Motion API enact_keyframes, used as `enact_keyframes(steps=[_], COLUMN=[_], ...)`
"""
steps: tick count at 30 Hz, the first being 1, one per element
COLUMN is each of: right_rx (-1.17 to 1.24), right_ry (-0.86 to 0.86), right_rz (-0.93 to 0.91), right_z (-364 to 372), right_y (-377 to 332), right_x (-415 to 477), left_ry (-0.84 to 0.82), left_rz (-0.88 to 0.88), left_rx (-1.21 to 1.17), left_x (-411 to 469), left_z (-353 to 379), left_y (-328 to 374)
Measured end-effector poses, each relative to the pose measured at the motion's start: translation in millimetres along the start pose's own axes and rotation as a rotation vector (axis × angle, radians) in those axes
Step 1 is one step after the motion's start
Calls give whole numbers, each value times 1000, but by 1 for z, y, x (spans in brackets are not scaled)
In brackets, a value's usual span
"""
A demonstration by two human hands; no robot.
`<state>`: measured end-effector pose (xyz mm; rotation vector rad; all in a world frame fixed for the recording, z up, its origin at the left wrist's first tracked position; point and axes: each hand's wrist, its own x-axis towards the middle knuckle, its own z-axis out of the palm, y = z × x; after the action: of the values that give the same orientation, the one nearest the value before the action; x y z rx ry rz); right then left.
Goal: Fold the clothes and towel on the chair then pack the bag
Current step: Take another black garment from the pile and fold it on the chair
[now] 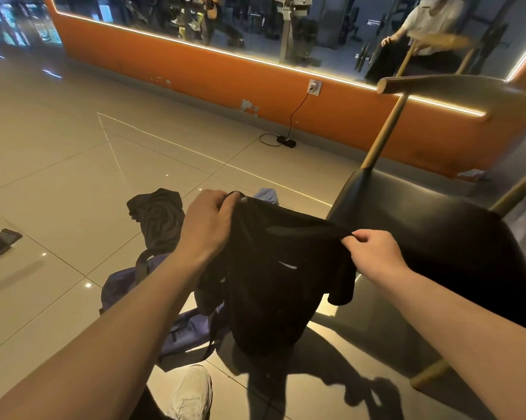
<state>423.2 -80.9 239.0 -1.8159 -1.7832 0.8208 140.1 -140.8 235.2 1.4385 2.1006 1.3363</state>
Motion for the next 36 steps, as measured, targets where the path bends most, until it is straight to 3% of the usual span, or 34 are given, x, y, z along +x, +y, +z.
enact_keyframes(steps=[3,7,12,16,20,23,28,34,36], right_rx=[61,571,1121,1104,935,935,762,1118,1124], right_ry=[-38,-127,-246,-180,-149,-189,-197,-206,-174], right_rz=[148,460,705,753,726,740,605,770,767], right_z=[7,23,28,32,31,19,7,3,5], right_y=[6,8,12,3,1,-2,-9,-6,-8], right_x=[8,8,5,-3,-3,1,3,1,-5], left_ry=[-66,-82,-102,-166,-121,-95,-127,-154,-166], left_rz=[-2,27,29,44,23,-1,-12,-18,1], left_rx=[-1,3,-36,-43,-69,-84,-91,-110,-119], left_x=[-5,-10,-12,-16,-13,-11,-14,-15,-17], left_z=[4,6,5,7,5,3,3,5,6], left_y=[6,12,17,16,16,15,16,19,19])
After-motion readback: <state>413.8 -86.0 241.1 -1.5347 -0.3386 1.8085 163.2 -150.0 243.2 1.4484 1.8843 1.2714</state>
